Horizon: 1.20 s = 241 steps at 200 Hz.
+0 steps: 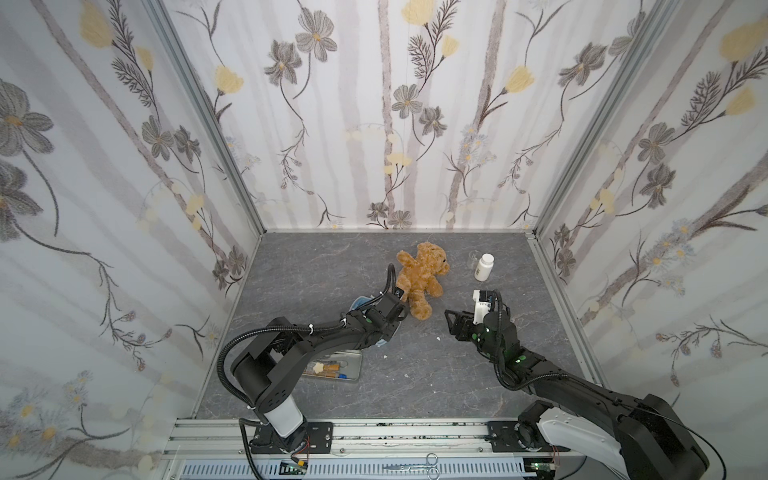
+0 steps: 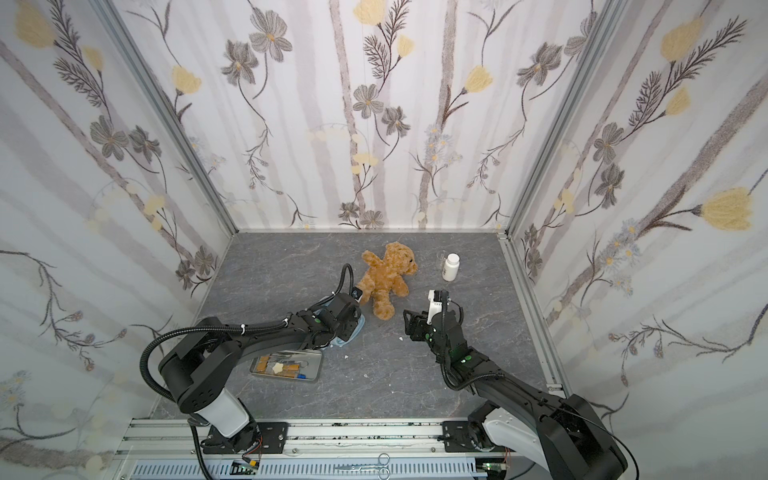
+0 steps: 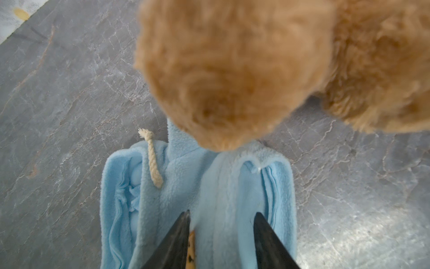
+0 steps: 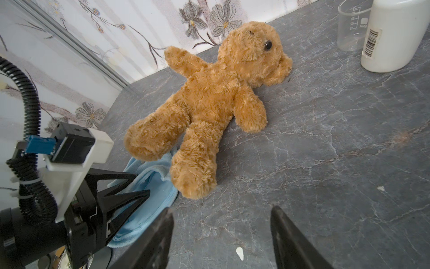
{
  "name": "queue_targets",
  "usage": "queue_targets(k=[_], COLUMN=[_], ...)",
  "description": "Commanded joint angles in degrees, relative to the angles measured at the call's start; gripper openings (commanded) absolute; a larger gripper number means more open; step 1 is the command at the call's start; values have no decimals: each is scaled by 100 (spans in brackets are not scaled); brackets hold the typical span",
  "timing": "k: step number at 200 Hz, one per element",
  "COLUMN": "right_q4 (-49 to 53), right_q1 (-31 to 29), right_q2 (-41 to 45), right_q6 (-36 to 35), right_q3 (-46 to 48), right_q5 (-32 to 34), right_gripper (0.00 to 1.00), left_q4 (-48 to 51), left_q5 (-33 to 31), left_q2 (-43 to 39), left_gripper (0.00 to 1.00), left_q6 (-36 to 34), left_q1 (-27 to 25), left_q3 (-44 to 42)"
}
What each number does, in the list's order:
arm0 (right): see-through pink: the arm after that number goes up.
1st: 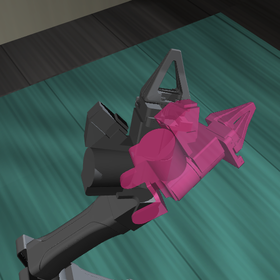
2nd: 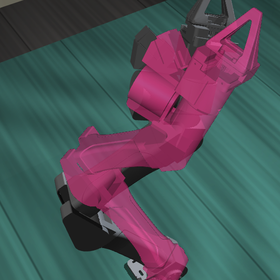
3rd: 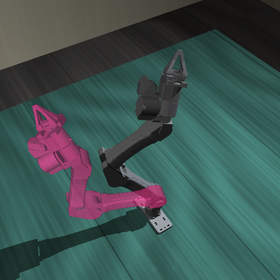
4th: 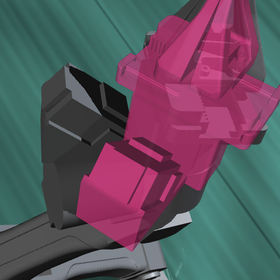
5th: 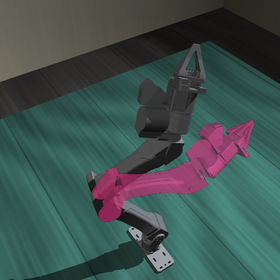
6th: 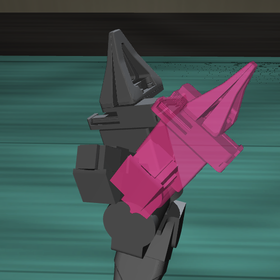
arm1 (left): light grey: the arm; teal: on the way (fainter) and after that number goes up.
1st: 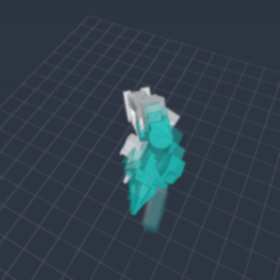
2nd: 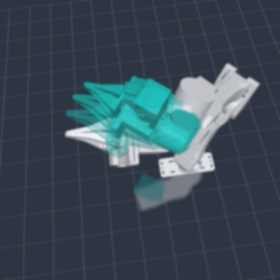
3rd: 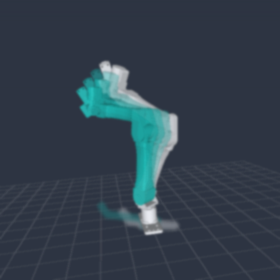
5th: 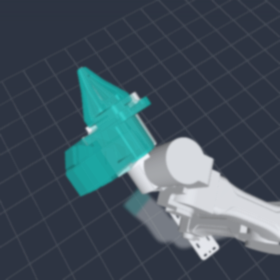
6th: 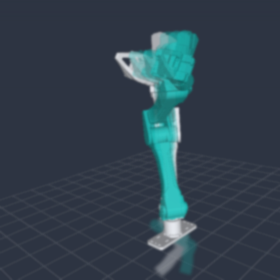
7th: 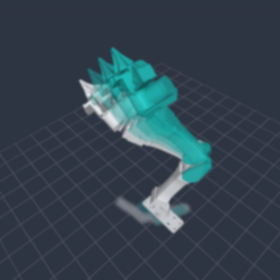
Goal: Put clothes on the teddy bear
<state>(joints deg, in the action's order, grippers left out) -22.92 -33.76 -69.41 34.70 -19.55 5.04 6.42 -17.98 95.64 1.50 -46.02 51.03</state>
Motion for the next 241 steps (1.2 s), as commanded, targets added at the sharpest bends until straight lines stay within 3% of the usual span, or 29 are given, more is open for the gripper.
queue_targets(k=[1,22,36,58,67,103,176,241], right_q4=[-104,54,184,171,122,585,1670,2459], right_q1=[10,19,43,195,288,372,745,978], right_q2=[-32,-128,-294,-773,-1151,-2691,-4967,-6057], right_q6=[29,-18,-29,260,500,996,1529,1738], right_q3=[-18,-160,-398,-961,-1324,-2987,-5632,-6902], right_q5=[-11,125,200,114,-149,-397,686,790], right_gripper=[67,68,75,87,99,100,100,100], left_q4=[158,150,136,90,56,-111,-328,-542], left_q5=[-159,-147,-148,-353,-325,-188,91,169], left_q2=[0,-79,-107,-129,-154,-207,-404,-718], left_gripper=[34,15,0,0,0,0,0,0], left_q6=[116,189,272,392,443,586,549,471], left_q1=[6,34,73,111,118,127,130,143], left_q3=[48,56,44,-68,-111,-159,-303,-486])
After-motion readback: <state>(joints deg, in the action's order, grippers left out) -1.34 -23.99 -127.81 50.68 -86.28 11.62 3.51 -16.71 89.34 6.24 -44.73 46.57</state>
